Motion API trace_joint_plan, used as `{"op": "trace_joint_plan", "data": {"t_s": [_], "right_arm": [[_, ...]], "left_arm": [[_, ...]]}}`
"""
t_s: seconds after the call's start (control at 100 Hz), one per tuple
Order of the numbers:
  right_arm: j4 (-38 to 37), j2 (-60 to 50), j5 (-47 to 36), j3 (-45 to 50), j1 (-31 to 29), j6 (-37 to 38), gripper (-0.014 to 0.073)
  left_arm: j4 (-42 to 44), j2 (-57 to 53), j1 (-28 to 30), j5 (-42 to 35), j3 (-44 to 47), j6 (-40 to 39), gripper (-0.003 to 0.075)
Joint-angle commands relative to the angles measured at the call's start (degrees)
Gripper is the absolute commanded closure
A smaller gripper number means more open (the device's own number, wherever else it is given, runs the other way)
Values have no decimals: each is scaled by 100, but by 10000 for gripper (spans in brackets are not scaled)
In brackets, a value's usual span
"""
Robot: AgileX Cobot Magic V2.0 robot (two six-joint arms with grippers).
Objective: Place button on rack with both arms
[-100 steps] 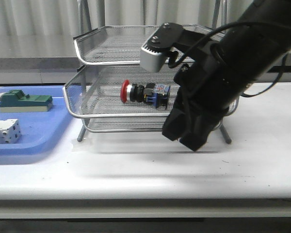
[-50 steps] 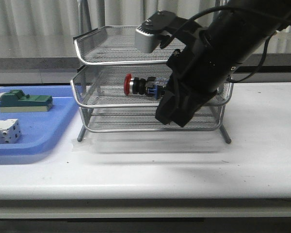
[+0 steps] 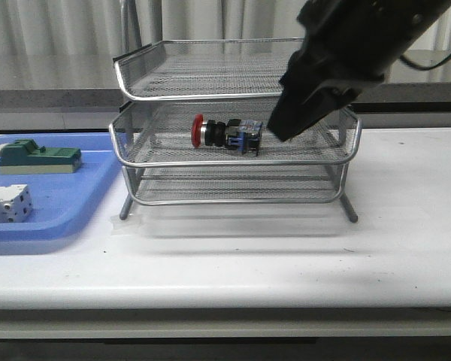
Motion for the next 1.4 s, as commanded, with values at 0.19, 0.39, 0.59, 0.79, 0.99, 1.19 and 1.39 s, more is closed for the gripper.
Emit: {"op": "trace_joint_plan", "data": {"t_s": [0.19,0.39,0.59,0.79,0.99,1.19,1.39], "right_arm": [[-310,-1395,-154,204,-1119,1213,655],[-310,-2461,-205,902,-1817,1354,655],[-310,-3678,-200,1567,-2159,1586,655],[-310,-4839,-158,2165,-2310,1627,655],[-310,-5754,-131,2505,-2322,1627,655],[-298,-6031,-92,2529,-2322,1627,655],[-298,-6031,-92,2529,-2322,1627,655]], "left_arm": [[-48,50,16,-408,-152,-56,740],[-48,50,16,-408,-152,-56,740],[-48,50,16,-408,-152,-56,740],[-48,50,16,-408,-152,-56,740],[-48,50,16,-408,-152,-56,740],[-48,50,16,-408,-152,-56,740],[-48,50,16,-408,-152,-56,740]]}}
